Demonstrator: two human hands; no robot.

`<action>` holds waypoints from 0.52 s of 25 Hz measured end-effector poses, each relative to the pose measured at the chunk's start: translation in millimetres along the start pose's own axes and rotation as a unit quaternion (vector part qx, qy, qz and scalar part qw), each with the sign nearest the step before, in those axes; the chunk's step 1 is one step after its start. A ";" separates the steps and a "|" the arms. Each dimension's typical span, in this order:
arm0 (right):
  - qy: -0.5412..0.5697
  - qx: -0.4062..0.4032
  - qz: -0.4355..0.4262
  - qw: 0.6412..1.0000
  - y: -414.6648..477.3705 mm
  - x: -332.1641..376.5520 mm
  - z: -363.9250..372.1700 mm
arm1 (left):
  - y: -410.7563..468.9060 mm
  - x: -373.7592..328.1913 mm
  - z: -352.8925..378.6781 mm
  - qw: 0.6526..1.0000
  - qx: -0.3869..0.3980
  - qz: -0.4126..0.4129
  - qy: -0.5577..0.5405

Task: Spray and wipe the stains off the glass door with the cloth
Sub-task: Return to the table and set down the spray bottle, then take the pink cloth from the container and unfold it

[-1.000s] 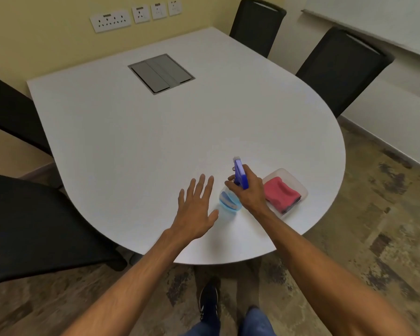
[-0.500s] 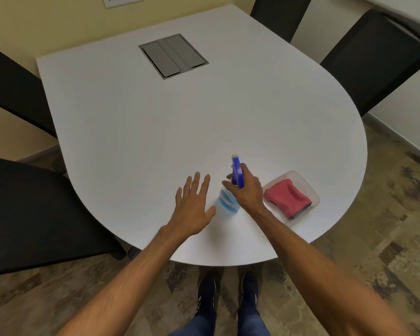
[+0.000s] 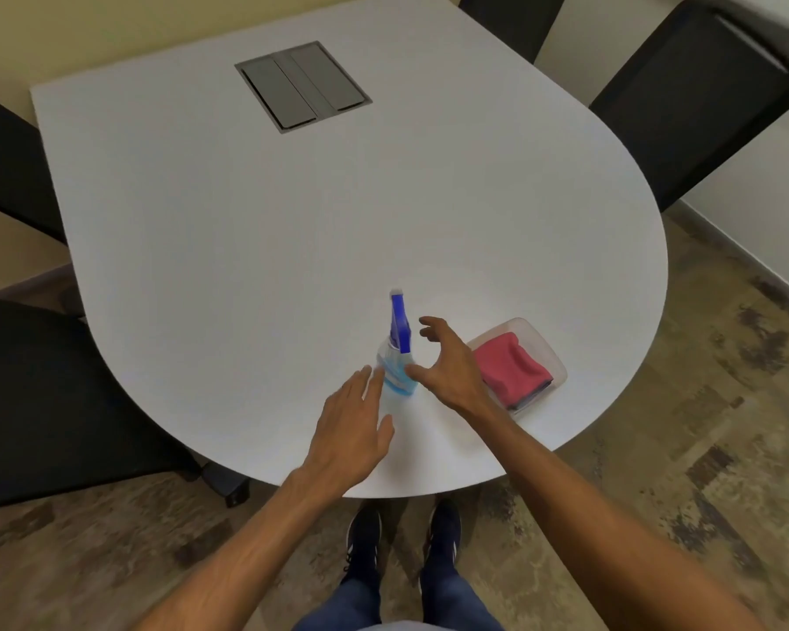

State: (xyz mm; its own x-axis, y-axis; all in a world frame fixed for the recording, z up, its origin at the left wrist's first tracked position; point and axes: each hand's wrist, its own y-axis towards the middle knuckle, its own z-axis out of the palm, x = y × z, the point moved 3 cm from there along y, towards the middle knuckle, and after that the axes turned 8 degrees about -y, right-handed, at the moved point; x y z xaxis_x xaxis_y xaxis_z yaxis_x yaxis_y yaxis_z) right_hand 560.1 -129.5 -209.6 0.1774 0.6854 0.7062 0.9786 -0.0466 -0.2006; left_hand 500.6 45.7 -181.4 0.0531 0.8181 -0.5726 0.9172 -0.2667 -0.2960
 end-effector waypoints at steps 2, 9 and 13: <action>0.001 -0.015 0.017 1.000 -7.0 -22.9 -14.4 | -2.2 -17.7 18.0 1.000 0.002 0.016 -0.010; -0.138 -0.059 0.071 0.986 -7.1 -118.3 -49.7 | 39.5 -70.4 81.2 0.995 0.065 0.072 0.009; -0.304 -0.005 0.076 0.950 10.6 -154.4 -40.9 | 86.6 -80.7 119.7 0.987 0.095 0.062 0.113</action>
State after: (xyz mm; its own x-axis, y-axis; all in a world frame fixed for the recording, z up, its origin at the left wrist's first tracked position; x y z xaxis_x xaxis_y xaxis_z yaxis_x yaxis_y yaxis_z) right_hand 547.4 -265.6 -293.0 0.2271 0.9628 0.1467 0.9476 -0.1838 -0.2613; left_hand 528.5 -104.4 -252.3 0.2662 0.8604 -0.4345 0.8084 -0.4448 -0.3855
